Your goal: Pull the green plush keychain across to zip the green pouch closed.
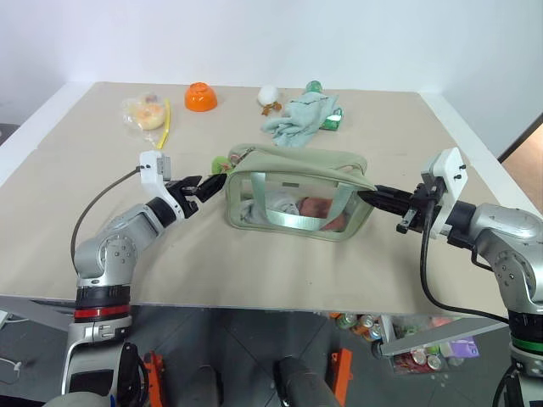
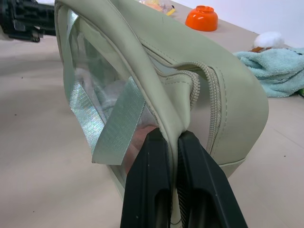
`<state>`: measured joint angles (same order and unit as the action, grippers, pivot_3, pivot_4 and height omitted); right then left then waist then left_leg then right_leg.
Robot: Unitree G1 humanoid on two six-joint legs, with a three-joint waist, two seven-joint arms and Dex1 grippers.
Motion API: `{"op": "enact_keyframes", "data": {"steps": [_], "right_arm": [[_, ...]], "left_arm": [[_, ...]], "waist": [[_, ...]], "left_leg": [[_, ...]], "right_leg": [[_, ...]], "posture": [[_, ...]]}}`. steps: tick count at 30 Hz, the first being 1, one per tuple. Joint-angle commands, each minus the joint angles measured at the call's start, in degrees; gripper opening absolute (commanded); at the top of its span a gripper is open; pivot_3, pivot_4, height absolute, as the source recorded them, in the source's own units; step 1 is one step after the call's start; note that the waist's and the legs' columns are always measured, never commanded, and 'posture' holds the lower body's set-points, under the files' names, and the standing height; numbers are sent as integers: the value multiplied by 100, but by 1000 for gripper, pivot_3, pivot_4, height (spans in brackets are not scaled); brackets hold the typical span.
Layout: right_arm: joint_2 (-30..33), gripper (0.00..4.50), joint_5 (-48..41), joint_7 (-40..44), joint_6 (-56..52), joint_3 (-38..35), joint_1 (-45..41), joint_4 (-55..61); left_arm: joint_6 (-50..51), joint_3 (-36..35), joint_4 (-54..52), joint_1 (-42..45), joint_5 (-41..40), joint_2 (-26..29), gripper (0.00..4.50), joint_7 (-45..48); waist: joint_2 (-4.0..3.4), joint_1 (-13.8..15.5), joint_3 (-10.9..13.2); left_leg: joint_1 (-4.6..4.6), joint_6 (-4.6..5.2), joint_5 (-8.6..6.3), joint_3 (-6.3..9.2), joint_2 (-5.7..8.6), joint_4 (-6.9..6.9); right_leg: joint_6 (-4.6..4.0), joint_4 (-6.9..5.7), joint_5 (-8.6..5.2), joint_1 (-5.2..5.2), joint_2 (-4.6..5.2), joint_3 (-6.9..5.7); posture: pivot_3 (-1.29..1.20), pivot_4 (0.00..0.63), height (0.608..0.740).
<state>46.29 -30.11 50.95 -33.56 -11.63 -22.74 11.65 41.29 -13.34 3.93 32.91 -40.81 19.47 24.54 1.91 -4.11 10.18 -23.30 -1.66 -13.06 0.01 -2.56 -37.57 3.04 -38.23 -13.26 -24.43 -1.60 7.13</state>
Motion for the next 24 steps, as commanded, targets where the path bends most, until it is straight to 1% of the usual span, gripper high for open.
{"op": "enact_keyframes", "data": {"steps": [1,3,7,9,15,18,24], "right_arm": [[148,17,-13,-8,78,-190,17,236],[165,17,-17,-2,79,-195,19,230],[205,17,7,29,112,-200,18,191],[223,0,12,29,128,-204,14,171],[228,0,14,15,161,-205,30,176],[234,0,26,9,180,-209,55,183],[260,0,35,-1,204,-224,97,186]], "left_arm": [[-330,-72,119,271,138,136,4500,260],[-453,-10,313,340,269,232,4500,456],[-679,139,632,480,470,255,4500,822],[-762,238,834,590,581,207,3969,957],[-1144,318,1502,985,857,66,3969,1182],[-1295,320,1726,1125,940,8,3141,1271],[-1415,308,1941,1256,1004,-53,1065,1391]], "waist": [[0,1,0],[0,2,0],[0,2,0],[0,2,0],[0,4,0],[0,6,0],[0,8,0]], "left_leg": [[0,0,0,0,0,0],[0,-1,1,2,0,0],[1,-2,1,1,1,0],[0,-2,1,1,2,0],[-1,-2,1,2,3,0],[-1,-1,1,3,3,0],[-2,-1,1,3,3,1]], "right_leg": [[0,0,0,0,0,0],[0,0,0,1,0,-2],[0,0,0,1,0,-2],[1,2,0,3,2,-2],[1,3,0,3,2,-3],[2,3,-1,3,2,-3],[4,3,-2,3,3,-2]], "posture": [[0,150,740],[0,150,740],[0,150,740],[0,150,740],[0,150,740],[0,150,740],[0,150,740]]}}
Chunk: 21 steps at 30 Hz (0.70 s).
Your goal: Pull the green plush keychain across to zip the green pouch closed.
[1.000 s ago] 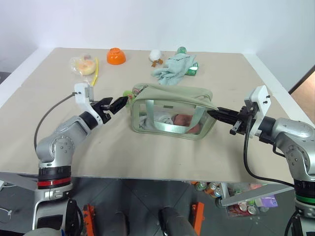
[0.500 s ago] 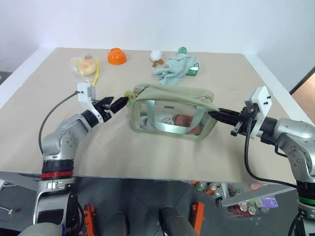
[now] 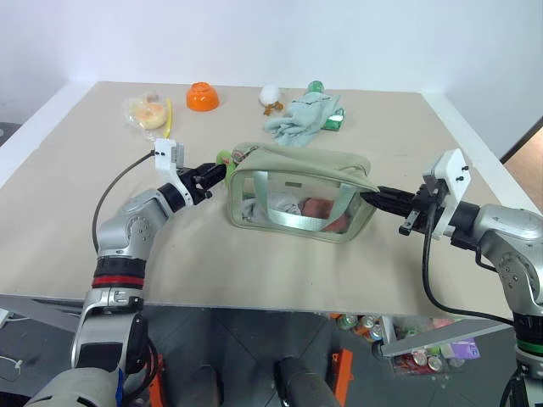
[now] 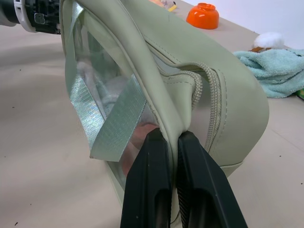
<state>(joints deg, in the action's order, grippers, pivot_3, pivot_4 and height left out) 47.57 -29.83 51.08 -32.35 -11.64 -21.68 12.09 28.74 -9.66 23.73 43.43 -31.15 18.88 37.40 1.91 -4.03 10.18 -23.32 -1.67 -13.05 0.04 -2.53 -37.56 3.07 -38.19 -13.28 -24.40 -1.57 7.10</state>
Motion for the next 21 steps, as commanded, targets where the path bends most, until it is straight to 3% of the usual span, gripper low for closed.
{"op": "enact_keyframes", "data": {"steps": [1,3,12,21], "right_arm": [[140,0,7,-14,85,-229,3,145],[154,0,6,-9,86,-235,21,148],[174,0,41,14,122,-173,-11,101],[138,0,16,3,104,-148,-91,108]], "left_arm": [[-178,-71,-28,207,42,11,822,118],[-195,-107,-43,203,30,18,64,140],[-309,-155,-107,148,75,81,64,214],[-372,-542,-987,211,-221,231,64,130]], "waist": [[0,0,0],[0,0,0],[0,0,0],[1,1,1]], "left_leg": [[0,0,0,0,0,0],[0,0,0,0,0,0],[0,0,0,1,0,0],[0,0,0,1,-1,0]], "right_leg": [[0,0,0,0,0,0],[0,0,0,0,0,0],[0,0,0,0,0,-1],[1,0,0,0,0,-1]], "posture": [[0,150,740],[0,150,740],[0,150,740],[0,150,740]]}}
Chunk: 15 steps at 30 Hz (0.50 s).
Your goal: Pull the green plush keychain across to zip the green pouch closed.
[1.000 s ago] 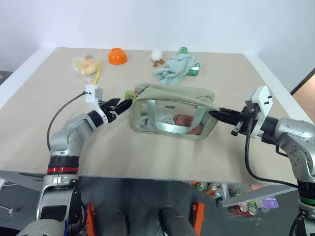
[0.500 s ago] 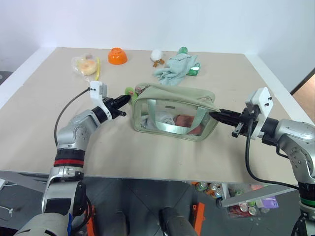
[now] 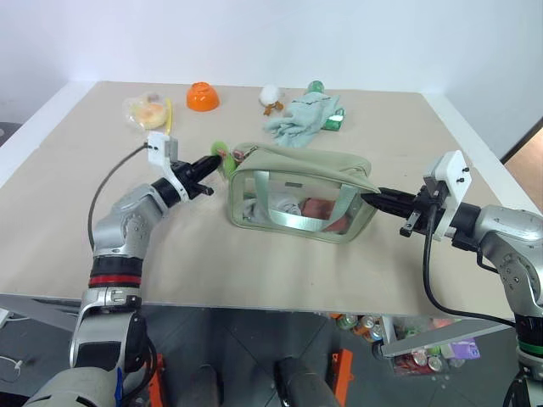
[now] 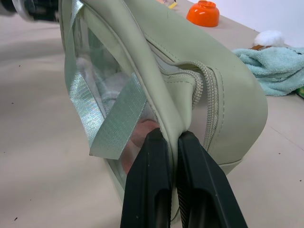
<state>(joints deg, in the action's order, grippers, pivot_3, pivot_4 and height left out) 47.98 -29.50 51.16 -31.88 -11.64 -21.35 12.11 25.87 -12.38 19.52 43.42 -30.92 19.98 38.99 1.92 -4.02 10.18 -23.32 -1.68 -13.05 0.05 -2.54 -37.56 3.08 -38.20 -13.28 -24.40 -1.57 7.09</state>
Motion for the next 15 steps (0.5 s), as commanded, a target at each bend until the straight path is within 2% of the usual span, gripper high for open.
{"op": "enact_keyframes", "data": {"steps": [1,7,15], "right_arm": [[102,0,-14,1,67,-157,-114,102],[117,0,-2,3,90,-172,-119,59],[36,0,-17,-104,82,-173,-38,191]], "left_arm": [[-29,-279,-738,304,-309,124,64,-57],[20,413,-1148,880,9,125,64,182],[-913,1663,-217,1714,1071,-116,64,992]], "waist": [[0,0,0],[2,22,1],[1,22,1]], "left_leg": [[-1,0,0,1,0,0],[0,-3,2,3,6,-1],[2,-3,2,4,7,0]], "right_leg": [[0,0,0,0,0,-1],[2,2,0,5,4,-2],[3,2,-1,6,2,-2]], "posture": [[0,150,740],[0,150,740],[0,150,740]]}}
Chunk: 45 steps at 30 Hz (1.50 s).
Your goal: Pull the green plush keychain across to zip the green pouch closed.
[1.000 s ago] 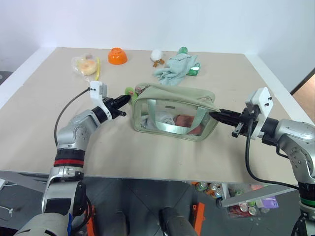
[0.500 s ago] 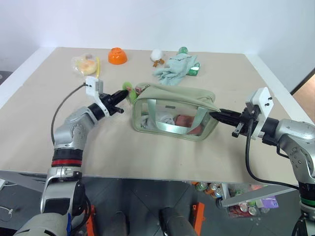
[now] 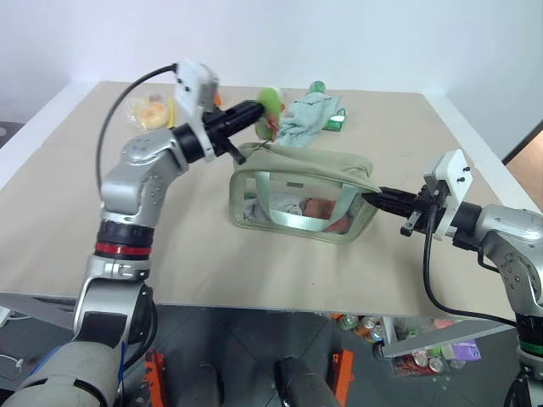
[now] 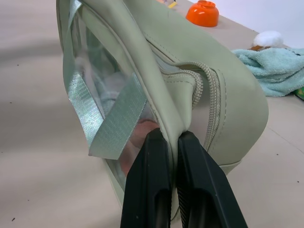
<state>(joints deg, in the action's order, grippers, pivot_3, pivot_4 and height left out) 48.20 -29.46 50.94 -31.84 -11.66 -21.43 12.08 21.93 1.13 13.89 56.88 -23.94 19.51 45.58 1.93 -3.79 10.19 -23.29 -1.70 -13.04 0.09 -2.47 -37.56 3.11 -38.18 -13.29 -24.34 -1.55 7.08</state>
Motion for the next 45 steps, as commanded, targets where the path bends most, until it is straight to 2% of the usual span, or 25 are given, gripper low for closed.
{"op": "enact_keyframes", "data": {"steps": [1,5,9,14,17,21,27,30,35,40,45], "right_arm": [[7,0,-27,-100,73,-179,-2,229],[5,0,-74,-177,30,-254,113,345],[23,0,-87,-219,28,-299,185,385],[30,0,-92,-236,35,-298,210,393],[39,0,-97,-222,54,-266,184,363],[46,0,-94,-173,77,-211,111,303],[60,0,-47,-66,114,-138,-25,156],[65,0,-30,-13,140,-113,-63,105],[83,0,32,102,230,-77,-140,-51],[53,0,48,140,237,-30,-157,-62],[50,0,62,172,229,14,-219,-105]], "left_arm": [[-646,391,489,427,489,-100,64,395],[-881,590,817,545,686,-167,64,791],[-795,699,713,469,721,-124,64,1163],[-657,718,652,383,825,-65,64,1232],[-636,601,609,388,767,-82,970,1178],[-610,545,436,365,744,21,2409,1208],[-272,440,-237,154,637,491,4415,1315],[16,335,-746,-109,554,862,4465,1341],[527,-257,-1640,-867,347,1389,4465,905],[1079,-645,-2162,-1682,-50,1306,4465,448],[1263,-680,-2222,-1919,-386,1000,4465,219]], "waist": [[0,1,0],[0,-3,0],[0,-1,0],[0,-1,0],[0,-2,0],[0,-1,0],[-2,-20,1],[-3,-29,2],[-5,-47,3],[-5,-39,3],[-5,-31,3]], "left_leg": [[0,0,0,0,0,0],[-1,1,-1,-1,1,1],[-2,2,-1,0,1,3],[-2,2,-1,0,1,2],[-2,2,-1,0,1,2],[-2,2,-1,0,1,2],[-2,2,-1,1,-1,3],[-2,2,-1,3,-3,4],[-1,2,-1,0,-6,3],[0,3,-1,6,-7,1],[-2,2,2,5,-6,-6]], "right_leg": [[1,0,-1,0,0,0],[3,2,-2,-1,0,2],[4,2,-3,-2,1,1],[5,2,-3,-1,1,2],[5,1,-3,-1,1,2],[5,1,-3,-1,1,2],[4,0,-3,-3,0,1],[5,0,-3,-3,0,-2],[4,0,-3,-4,0,1],[4,-2,-3,1,0,-7],[-2,-2,1,1,1,-7]], "posture": [[0,150,740],[0,150,740],[0,150,740],[0,150,740],[0,150,740],[0,150,740],[0,150,740],[0,150,740],[0,150,740],[0,150,740],[0,150,740]]}}
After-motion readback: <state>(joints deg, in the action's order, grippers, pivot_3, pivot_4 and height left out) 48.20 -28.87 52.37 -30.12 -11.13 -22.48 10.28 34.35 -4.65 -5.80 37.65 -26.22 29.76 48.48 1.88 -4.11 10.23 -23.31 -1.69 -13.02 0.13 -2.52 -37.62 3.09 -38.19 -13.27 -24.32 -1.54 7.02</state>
